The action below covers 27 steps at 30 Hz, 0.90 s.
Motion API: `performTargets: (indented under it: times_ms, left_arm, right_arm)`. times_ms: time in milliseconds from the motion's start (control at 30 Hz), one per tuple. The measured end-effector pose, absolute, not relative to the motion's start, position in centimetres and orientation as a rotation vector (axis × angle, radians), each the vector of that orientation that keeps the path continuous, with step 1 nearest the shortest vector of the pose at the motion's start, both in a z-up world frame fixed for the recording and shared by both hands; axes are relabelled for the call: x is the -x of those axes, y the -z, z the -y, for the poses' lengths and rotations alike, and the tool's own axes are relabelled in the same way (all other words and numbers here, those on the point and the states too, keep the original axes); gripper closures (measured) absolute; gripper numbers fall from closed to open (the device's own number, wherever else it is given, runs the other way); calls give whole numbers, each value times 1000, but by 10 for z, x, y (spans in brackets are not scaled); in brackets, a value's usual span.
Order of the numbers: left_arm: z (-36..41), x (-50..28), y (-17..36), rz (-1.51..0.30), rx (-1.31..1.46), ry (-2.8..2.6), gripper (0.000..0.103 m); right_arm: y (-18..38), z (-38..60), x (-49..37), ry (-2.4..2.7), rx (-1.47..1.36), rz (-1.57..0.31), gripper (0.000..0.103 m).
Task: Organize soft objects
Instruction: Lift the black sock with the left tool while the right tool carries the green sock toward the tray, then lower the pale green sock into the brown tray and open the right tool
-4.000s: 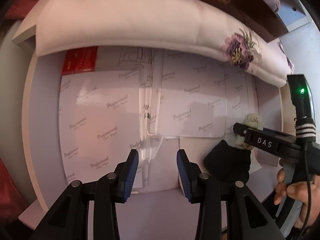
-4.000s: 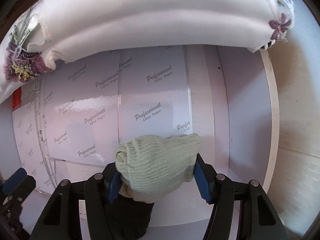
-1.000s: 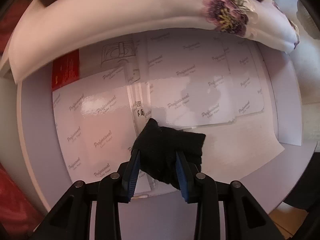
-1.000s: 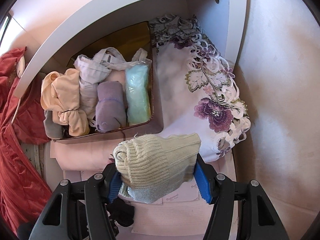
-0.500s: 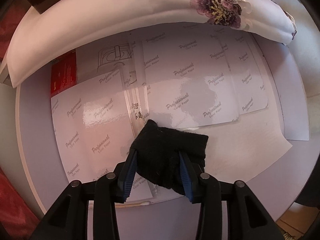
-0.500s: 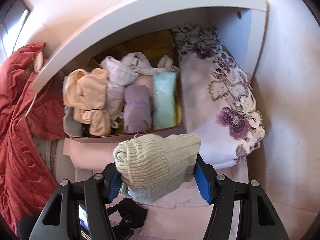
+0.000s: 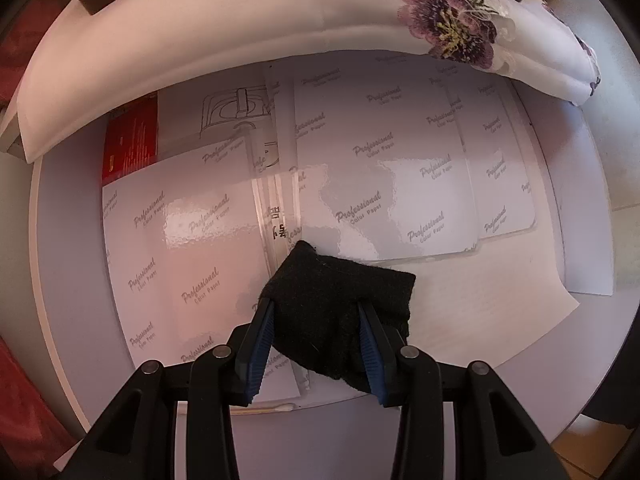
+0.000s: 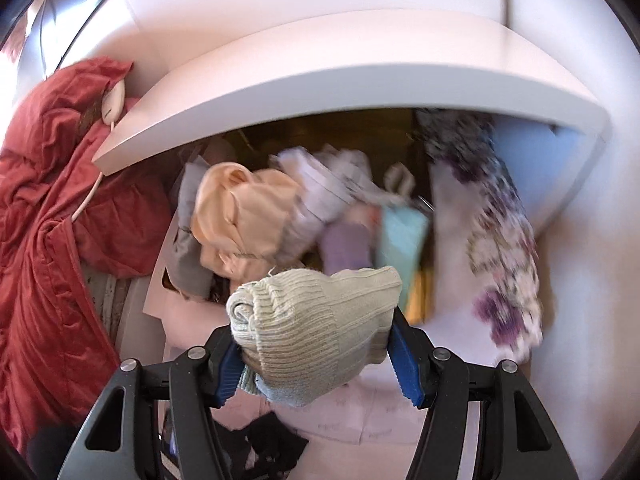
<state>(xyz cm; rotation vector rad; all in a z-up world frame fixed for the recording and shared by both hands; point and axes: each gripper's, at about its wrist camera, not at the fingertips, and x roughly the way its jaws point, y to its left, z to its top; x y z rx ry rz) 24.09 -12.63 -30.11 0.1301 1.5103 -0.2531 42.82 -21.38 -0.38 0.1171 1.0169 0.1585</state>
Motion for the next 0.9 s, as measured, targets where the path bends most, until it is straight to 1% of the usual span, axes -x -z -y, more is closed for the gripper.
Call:
performTargets:
  times_ms: [300, 533, 733, 833, 900]
  left_arm:
    - [117, -246, 304, -1518, -96, 244, 62]
    - [111, -248, 307, -1520, -83, 233, 62]
    - [114, -247, 303, -1517, -81, 233, 61]
    - [114, -248, 303, -1518, -77, 234, 61]
    - [115, -248, 303, -1519, -75, 233, 61]
  right_arm:
    - [44, 170, -481, -135, 39, -1117, 40]
    - [61, 177, -493, -107, 12, -1150, 39]
    - [60, 186, -488, -108, -26, -1145, 32]
    - [56, 189, -480, -107, -55, -1141, 24]
    - [54, 193, -475, -109, -74, -1137, 21]
